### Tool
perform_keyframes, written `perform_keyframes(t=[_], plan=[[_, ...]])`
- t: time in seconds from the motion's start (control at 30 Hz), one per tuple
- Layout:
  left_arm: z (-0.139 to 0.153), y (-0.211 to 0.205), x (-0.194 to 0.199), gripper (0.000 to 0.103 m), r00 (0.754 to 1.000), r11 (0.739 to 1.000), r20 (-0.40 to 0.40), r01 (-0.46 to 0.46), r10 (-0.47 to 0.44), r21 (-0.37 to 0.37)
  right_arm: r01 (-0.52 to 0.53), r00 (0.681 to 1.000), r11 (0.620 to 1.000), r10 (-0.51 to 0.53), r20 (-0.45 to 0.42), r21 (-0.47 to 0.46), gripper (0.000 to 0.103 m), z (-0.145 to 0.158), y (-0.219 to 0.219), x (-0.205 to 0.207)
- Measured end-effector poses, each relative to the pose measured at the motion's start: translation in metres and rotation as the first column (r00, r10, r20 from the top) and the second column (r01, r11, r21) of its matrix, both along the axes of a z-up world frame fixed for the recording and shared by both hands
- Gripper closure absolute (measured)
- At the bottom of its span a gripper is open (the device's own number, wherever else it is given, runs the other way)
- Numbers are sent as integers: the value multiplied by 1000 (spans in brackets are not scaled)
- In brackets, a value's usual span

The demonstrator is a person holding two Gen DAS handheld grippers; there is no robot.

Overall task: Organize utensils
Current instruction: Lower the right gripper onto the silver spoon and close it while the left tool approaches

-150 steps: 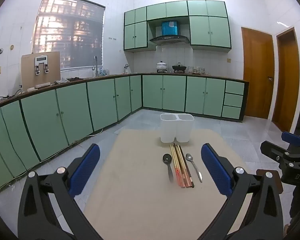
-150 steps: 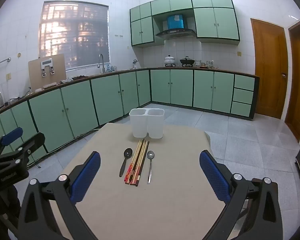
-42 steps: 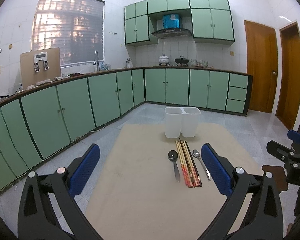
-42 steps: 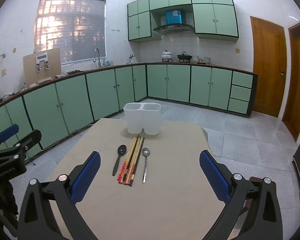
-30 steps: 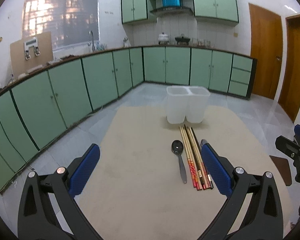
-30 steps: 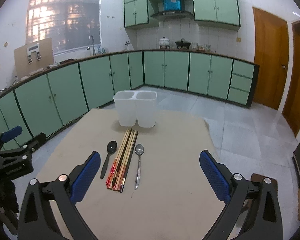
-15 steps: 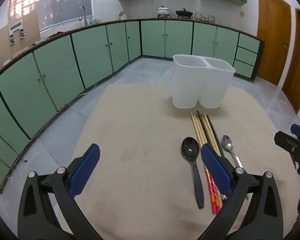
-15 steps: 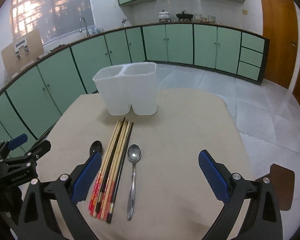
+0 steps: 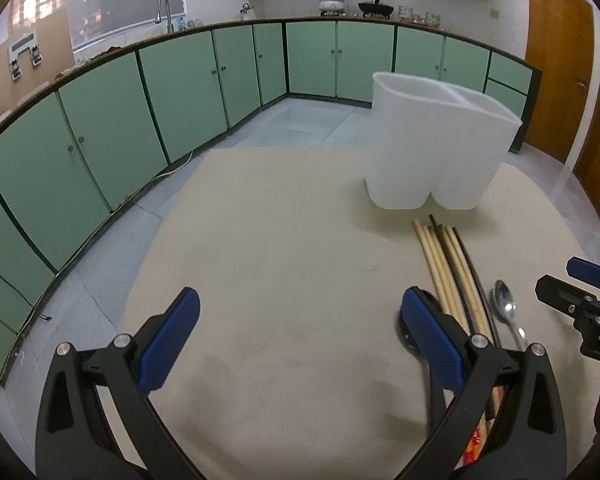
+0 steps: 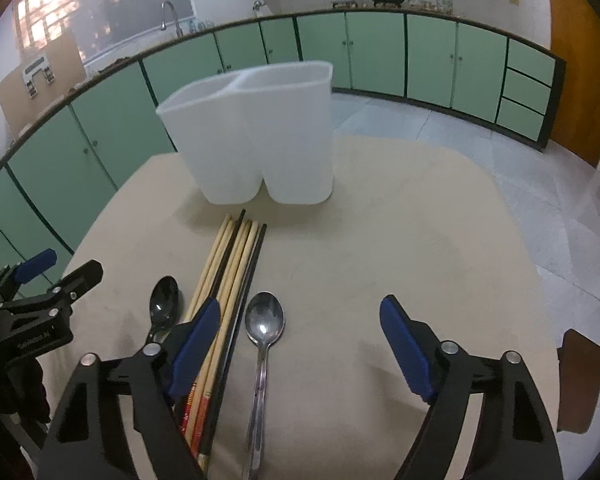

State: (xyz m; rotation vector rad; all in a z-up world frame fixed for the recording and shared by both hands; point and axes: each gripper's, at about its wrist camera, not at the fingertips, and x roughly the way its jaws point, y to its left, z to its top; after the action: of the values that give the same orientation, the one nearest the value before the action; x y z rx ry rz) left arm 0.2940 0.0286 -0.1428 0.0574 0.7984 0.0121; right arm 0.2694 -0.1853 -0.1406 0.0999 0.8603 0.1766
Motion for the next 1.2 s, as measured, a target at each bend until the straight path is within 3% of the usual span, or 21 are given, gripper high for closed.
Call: perform_keyframes(t=[0.13, 0.53, 0.9, 0.97, 1.1, 1.2], plan=[[-7, 0, 4, 5, 1000, 1000, -12, 13, -13, 1, -35, 999, 999, 34, -27, -12, 34, -7, 6, 6], [-22, -17, 16, 5, 997, 998, -50, 60, -61, -19, -83, 994, 996, 79, -79, -40, 46, -29, 19, 17], [-26, -25, 22, 5, 996, 998, -53, 66, -67, -21, -102, 993, 990, 96, -65, -97, 47, -34, 24, 15], [-27, -25, 23, 5, 996, 998, -57, 62, -63, -21, -104, 993, 990, 99, -57, -91, 53, -34, 26, 17], [-29, -19, 22, 5, 997, 999, -63, 46, -46, -10, -100, 995, 993, 97, -33, -71, 74, -36, 25, 19], [-30, -16, 23, 5, 997, 999, -66, 39, -39, 0, -117, 993, 990, 115, -30, -75, 75, -36, 23, 14]])
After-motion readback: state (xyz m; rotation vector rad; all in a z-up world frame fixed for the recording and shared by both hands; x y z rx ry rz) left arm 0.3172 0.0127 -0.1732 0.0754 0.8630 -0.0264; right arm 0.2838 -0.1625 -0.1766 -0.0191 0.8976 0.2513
